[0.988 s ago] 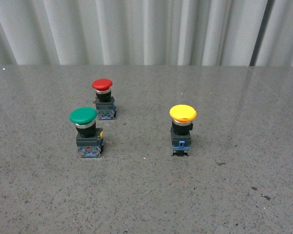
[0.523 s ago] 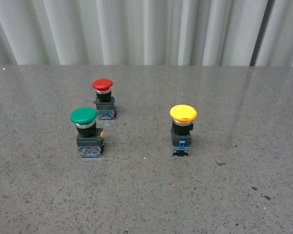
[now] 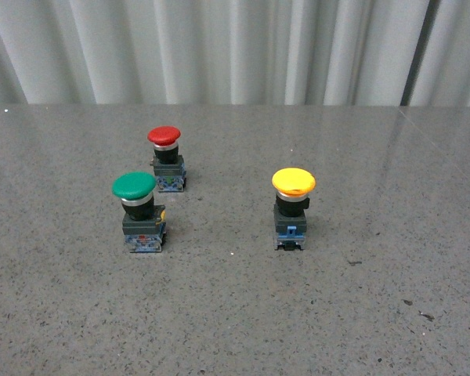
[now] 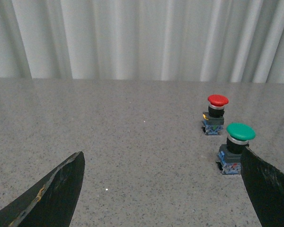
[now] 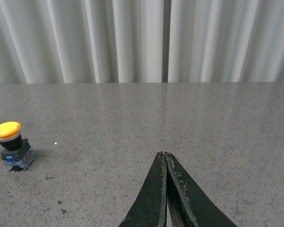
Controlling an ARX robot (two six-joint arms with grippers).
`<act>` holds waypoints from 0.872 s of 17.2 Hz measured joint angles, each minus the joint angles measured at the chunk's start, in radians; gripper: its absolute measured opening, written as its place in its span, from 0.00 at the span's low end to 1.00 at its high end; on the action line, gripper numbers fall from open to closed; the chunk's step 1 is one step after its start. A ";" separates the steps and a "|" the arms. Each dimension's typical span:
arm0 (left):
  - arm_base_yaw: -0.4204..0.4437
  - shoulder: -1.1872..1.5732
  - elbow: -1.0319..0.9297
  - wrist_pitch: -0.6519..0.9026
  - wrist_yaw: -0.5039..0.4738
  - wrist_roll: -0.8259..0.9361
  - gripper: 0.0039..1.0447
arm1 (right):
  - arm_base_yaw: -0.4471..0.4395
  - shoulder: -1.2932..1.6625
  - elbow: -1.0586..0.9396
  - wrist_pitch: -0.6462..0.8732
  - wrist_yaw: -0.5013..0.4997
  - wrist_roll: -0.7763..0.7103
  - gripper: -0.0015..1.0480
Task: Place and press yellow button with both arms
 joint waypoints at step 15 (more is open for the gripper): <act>0.000 0.000 0.000 -0.001 0.000 0.000 0.94 | 0.000 0.002 0.000 0.001 0.000 0.000 0.59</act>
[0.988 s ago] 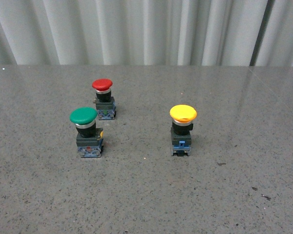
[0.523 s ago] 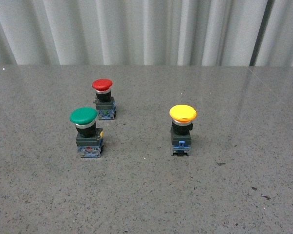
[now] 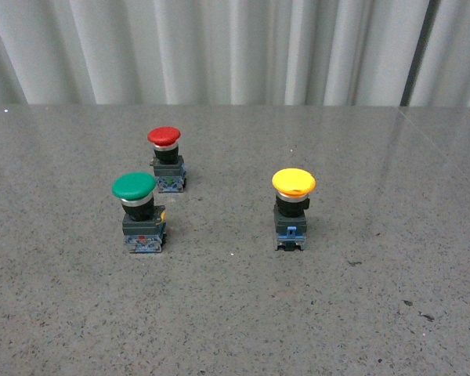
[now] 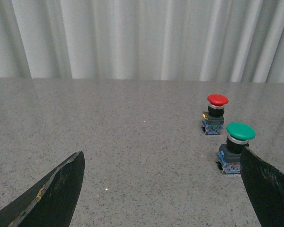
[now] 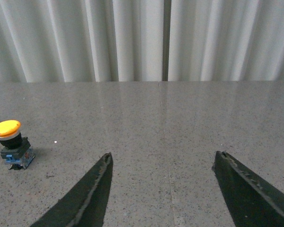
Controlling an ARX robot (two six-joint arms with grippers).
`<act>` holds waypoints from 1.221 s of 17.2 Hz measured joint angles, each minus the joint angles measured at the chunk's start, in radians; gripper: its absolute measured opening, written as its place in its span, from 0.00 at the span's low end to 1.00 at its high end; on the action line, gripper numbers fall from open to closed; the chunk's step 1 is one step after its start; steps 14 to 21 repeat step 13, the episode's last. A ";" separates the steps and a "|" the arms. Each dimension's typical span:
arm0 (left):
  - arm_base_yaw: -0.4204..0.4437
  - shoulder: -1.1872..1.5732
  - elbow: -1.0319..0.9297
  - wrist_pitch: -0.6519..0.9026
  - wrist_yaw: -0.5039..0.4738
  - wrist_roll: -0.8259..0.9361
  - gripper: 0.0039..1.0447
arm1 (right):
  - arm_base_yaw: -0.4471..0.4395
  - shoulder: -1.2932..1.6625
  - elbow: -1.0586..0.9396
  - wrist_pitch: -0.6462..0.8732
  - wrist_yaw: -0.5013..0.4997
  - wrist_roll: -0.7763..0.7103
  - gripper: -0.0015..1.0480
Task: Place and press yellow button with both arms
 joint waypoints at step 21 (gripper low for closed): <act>0.000 0.000 0.000 0.000 0.000 0.000 0.94 | 0.000 0.000 0.000 0.000 0.000 0.000 0.94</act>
